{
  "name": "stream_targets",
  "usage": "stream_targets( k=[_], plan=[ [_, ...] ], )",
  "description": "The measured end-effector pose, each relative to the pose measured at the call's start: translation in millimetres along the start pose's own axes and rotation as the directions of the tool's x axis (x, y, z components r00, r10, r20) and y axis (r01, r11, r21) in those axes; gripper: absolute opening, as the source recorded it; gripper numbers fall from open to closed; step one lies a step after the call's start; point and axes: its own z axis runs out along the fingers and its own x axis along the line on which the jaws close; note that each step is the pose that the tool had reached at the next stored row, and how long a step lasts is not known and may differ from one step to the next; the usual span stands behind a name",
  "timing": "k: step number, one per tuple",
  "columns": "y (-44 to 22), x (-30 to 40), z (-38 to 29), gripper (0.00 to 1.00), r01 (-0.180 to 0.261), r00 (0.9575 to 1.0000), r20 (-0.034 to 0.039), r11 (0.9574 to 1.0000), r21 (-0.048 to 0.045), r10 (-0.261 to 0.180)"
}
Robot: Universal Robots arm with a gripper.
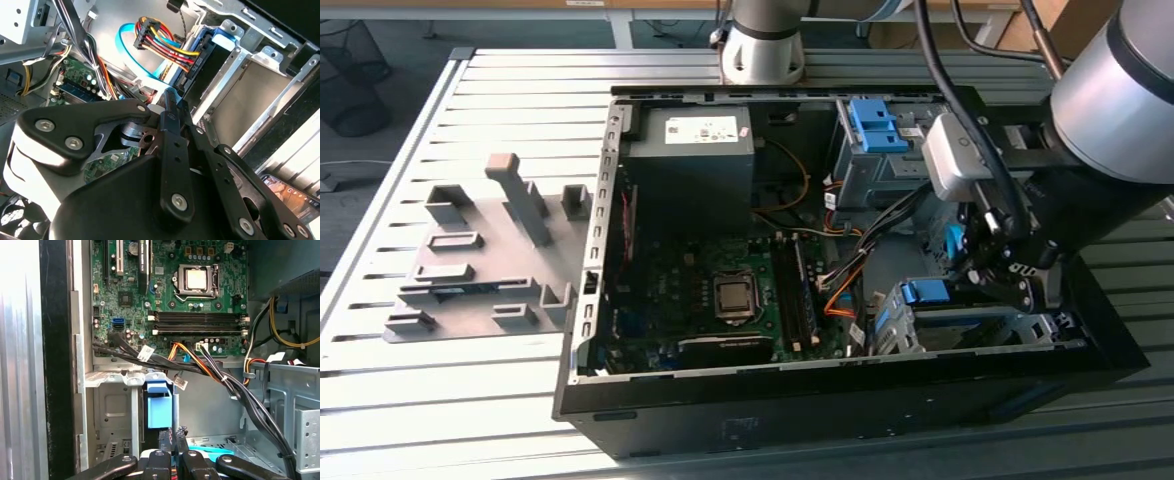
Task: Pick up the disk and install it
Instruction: 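Insert the second disk wire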
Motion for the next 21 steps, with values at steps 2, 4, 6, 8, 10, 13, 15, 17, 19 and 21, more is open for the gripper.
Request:
stream_targets(
  k=[2, 4, 6, 8, 10, 13, 15, 17, 19, 21],
  plan=[
    [-2.0, 0.1, 0.9, 0.16, 0.000, 1.0000, -0.0003, 1.0000, 0.0000, 0.000],
    [-3.7, 0.1, 1.8, 0.16, 0.000, 1.0000, -0.0003, 1.0000, 0.0000, 0.000],
    [-4.3, 0.2, 2.6, 0.16, 0.000, 1.0000, -0.0003, 1.0000, 0.0000, 0.000],
    [-4.2, 0.4, 3.5, 0.16, 0.002, 1.0000, -0.0003, 1.0000, -0.0001, -0.002],
    [-4.3, 0.5, 4.0, 0.16, 0.004, 1.0000, -0.0002, 1.0000, -0.0005, -0.004],
    [-4.4, 0.7, 4.7, 0.16, 0.016, 0.9999, 0.0002, 0.9999, -0.0022, -0.016],
    [-4.5, 0.8, 4.9, 0.16, 0.022, 0.9998, 0.0004, 0.9998, -0.0029, -0.022],
    [-5.9, 0.7, 5.2, 0.16, 0.022, 0.9998, 0.0006, 0.9998, -0.0030, -0.022],
    [-7.1, 0.7, 5.3, 0.16, 0.022, 0.9998, 0.0005, 0.9998, -0.0031, -0.022],
    [-7.2, 0.7, 5.5, 0.16, 0.022, 0.9998, 0.0003, 0.9998, -0.0030, -0.022]
  ],
)
